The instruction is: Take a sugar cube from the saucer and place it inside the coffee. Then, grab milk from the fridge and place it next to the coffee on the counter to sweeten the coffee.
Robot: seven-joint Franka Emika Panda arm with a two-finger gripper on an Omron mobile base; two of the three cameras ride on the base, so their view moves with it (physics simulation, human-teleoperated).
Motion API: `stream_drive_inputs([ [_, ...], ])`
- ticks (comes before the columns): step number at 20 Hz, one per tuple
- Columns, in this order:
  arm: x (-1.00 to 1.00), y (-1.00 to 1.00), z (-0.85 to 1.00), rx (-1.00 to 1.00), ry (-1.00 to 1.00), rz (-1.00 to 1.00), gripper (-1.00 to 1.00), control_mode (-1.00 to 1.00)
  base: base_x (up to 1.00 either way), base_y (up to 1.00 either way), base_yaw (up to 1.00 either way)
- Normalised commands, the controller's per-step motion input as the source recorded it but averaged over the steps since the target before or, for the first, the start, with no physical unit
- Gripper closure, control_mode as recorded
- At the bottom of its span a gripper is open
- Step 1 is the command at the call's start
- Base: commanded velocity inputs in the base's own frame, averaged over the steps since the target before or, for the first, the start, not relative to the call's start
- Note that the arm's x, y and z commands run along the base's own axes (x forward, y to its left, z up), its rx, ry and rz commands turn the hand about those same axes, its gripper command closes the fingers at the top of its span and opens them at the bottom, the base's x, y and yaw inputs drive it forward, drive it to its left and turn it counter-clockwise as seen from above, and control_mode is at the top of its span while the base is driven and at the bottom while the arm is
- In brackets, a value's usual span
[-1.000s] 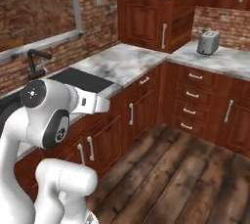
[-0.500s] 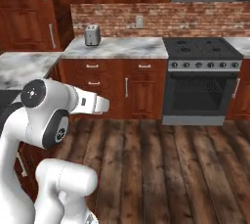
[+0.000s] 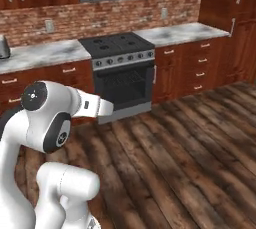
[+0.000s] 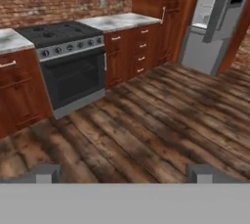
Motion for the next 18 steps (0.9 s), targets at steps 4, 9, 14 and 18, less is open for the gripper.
stream_drive_inputs([
  [4, 0.00, 0.00, 0.00, 0.00, 0.00, 0.00, -1.00, 1.00, 0.74, 0.00, -0.62],
  [9, 0.00, 0.00, 0.00, 0.00, 0.00, 0.00, -1.00, 1.00, 0.76, 0.04, -0.54],
  [14, 0.00, 0.00, 0.00, 0.00, 0.00, 0.00, -1.00, 1.00, 0.77, 0.48, -0.39],
  [18, 0.00, 0.00, 0.00, 0.00, 0.00, 0.00, -1.00, 1.00, 0.81, 0.75, -0.25],
])
